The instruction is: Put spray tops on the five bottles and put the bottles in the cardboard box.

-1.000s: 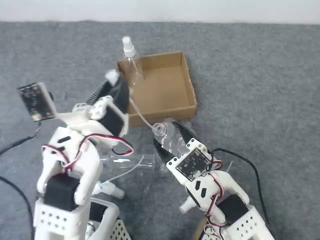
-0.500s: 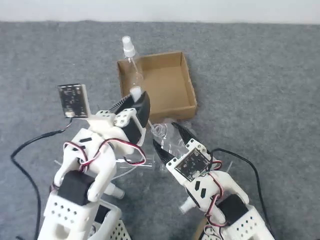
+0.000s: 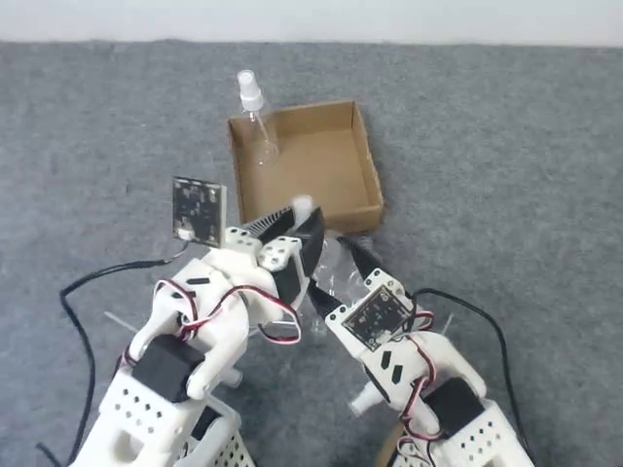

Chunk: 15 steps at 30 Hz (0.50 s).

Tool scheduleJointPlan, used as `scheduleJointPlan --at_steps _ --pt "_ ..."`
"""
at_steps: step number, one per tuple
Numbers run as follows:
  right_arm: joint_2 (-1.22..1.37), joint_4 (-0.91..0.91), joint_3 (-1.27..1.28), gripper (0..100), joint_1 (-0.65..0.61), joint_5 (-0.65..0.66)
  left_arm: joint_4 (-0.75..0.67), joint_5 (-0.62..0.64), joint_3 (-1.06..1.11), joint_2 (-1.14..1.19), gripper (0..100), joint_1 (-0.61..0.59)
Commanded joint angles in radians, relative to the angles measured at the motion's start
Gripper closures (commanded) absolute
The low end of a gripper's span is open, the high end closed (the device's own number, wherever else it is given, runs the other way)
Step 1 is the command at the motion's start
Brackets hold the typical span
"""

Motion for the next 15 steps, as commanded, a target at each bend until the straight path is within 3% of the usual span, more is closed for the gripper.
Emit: scheduleJointPlan --at_steps 1,8,15 --pt "-0.024 -0.027 0.012 99.1 0.036 0.006 -0.025 -0.041 0.01 0.0 98 0.034" --pt "-0.024 -0.027 0.012 99.1 0.035 0.006 -0.025 -0.035 0.036 0.0 86 0.026" --pt "-0.024 -0.027 0.014 99.2 0.033 0.006 -0.025 -0.043 0.036 -0.002 85 0.025"
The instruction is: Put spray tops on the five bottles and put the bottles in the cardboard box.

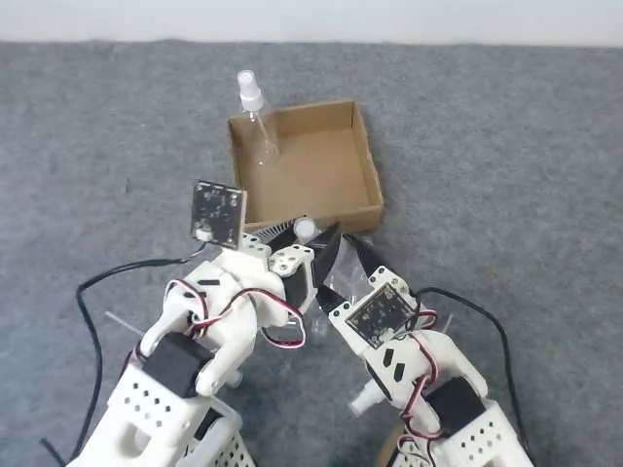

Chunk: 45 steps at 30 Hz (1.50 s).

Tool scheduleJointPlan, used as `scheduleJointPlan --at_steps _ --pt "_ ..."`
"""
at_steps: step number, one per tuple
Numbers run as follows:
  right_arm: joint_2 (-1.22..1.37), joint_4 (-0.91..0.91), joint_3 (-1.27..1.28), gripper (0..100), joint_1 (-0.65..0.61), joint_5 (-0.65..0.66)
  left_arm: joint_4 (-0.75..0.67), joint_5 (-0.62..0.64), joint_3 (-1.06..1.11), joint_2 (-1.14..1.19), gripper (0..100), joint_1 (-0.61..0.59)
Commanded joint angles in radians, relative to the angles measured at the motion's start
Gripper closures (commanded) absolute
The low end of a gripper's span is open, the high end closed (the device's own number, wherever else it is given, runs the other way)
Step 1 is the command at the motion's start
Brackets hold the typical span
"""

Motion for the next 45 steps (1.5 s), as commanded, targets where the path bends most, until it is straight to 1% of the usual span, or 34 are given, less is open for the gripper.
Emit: scheduleJointPlan --at_steps 1,15,22,26,30,34,37,45 --pt "-0.024 -0.027 0.014 99.2 0.012 0.006 -0.015 -0.011 -0.015 -0.012 85 0.006" --pt "-0.024 -0.027 0.014 99.2 0.018 0.012 -0.009 -0.213 -0.084 -0.014 85 0.005" --pt "-0.024 -0.027 0.014 99.2 0.018 0.012 -0.009 -0.218 -0.125 -0.014 85 0.006" --pt "-0.024 -0.03 0.015 99.2 0.018 0.012 0.002 -0.212 -0.137 -0.014 79 0.0" --pt "-0.024 -0.033 0.015 99.2 0.018 0.012 0.029 -0.209 -0.18 -0.014 77 -0.06" --pt "-0.024 -0.035 0.014 99.2 0.018 0.012 0.077 -0.149 -0.242 -0.014 77 -0.129" --pt "-0.024 -0.035 0.014 99.2 0.019 0.012 0.106 -0.138 -0.266 -0.014 77 -0.158" --pt "-0.024 -0.035 0.014 99.2 0.027 0.009 0.11 -0.144 -0.213 -0.014 77 -0.204"
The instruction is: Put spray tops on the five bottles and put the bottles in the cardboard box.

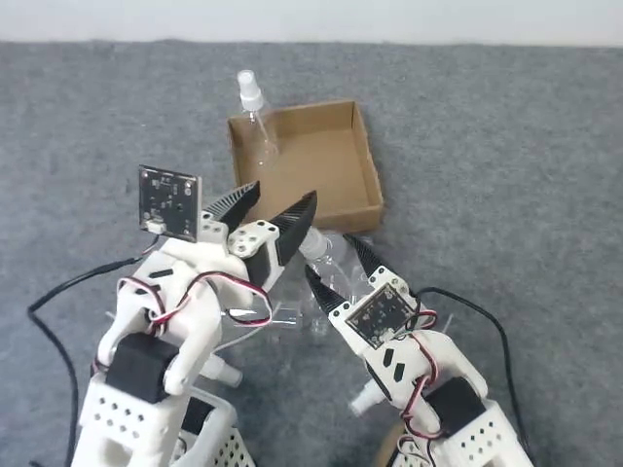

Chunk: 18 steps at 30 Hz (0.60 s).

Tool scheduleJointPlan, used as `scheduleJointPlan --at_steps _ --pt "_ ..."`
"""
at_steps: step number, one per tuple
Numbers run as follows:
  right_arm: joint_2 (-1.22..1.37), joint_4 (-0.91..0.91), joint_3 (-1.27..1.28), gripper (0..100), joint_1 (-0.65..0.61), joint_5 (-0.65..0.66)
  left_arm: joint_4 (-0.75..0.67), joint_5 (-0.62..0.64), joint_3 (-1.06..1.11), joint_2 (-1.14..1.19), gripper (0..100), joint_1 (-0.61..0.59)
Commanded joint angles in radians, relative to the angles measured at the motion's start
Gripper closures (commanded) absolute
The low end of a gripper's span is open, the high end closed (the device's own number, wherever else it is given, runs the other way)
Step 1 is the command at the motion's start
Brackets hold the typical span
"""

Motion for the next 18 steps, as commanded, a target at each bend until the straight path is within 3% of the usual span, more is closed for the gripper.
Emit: scheduleJointPlan --at_steps 1,18 --pt "-0.024 -0.036 0.014 99.2 0.038 0.006 0.002 0.008 -0.001 -0.014 77 -0.026" --pt "-0.024 -0.038 0.006 99.2 0.065 0.003 -0.005 0.006 0.082 -0.014 77 -0.04"
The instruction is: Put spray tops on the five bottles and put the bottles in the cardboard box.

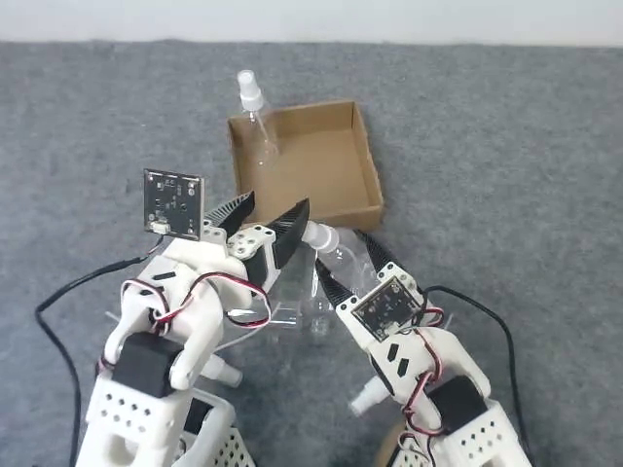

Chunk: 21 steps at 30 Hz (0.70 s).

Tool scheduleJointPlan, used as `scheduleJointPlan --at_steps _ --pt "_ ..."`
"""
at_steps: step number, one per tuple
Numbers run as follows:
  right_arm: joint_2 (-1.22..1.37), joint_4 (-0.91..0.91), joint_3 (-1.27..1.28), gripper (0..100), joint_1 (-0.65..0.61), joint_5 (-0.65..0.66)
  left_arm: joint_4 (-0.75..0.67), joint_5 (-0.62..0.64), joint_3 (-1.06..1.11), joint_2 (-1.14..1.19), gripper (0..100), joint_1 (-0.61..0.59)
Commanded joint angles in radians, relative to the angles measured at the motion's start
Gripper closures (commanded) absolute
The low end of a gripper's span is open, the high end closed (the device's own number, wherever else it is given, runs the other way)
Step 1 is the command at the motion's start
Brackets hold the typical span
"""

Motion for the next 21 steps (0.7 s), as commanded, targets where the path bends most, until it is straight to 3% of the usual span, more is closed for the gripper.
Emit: scheduleJointPlan --at_steps 1,9,16,21 --pt "-0.025 -0.038 0.006 99.2 0.012 0.003 -0.002 0.002 -0.022 -0.003 77 -0.008" --pt "-0.025 -0.038 0.006 99.2 0.008 0.003 0.005 0.006 -0.059 -0.061 77 -0.011" --pt "-0.025 -0.038 0.006 99.2 0.007 0.003 0.006 0.006 0.005 -0.358 76 -0.181" --pt "-0.027 -0.038 -0.008 99.2 0.007 -0.058 0.0 0.005 0.094 -0.471 76 -0.195"
